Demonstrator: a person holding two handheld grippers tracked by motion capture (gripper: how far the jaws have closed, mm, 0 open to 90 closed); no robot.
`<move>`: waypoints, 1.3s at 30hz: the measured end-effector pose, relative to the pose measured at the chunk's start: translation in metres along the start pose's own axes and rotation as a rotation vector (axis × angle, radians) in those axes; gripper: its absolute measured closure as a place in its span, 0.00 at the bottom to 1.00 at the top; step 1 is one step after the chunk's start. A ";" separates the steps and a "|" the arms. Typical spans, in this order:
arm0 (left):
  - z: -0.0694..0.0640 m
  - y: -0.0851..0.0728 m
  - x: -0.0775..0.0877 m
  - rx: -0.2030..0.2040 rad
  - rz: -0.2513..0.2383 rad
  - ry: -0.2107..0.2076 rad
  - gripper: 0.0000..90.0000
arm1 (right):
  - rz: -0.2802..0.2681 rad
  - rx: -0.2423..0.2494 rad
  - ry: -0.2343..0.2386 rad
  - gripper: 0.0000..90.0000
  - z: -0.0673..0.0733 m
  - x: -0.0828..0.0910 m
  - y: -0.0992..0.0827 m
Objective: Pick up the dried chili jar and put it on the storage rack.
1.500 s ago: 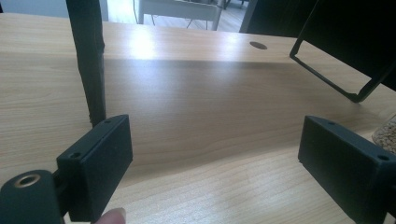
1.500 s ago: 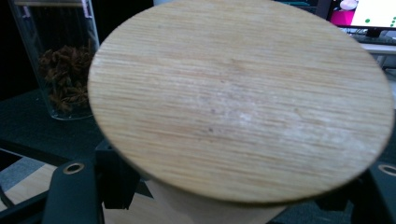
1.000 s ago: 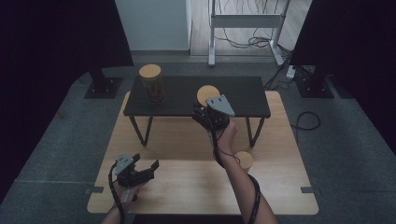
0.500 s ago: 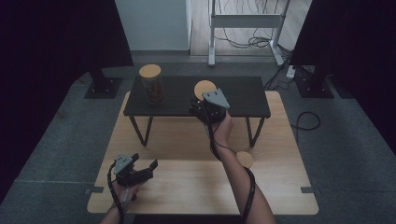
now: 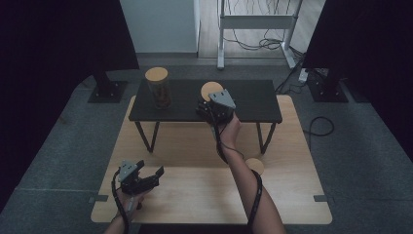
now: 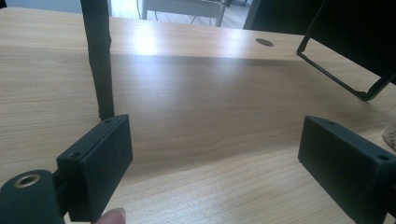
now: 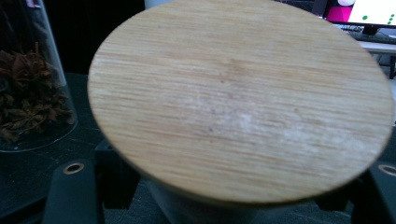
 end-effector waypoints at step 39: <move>-0.001 -0.002 -0.002 -0.008 0.011 0.004 0.11 | 0.042 0.021 0.007 0.28 0.003 -0.019 -0.001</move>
Point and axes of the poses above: each handheld gripper's, and its own axes: x roughly backward along the jaws, y roughly out of its top, z roughly to its left, the point moved 2 cm from there along -x, roughly forward along the jaws, and after that the axes turned 12 degrees about x, right-handed, at the moved point
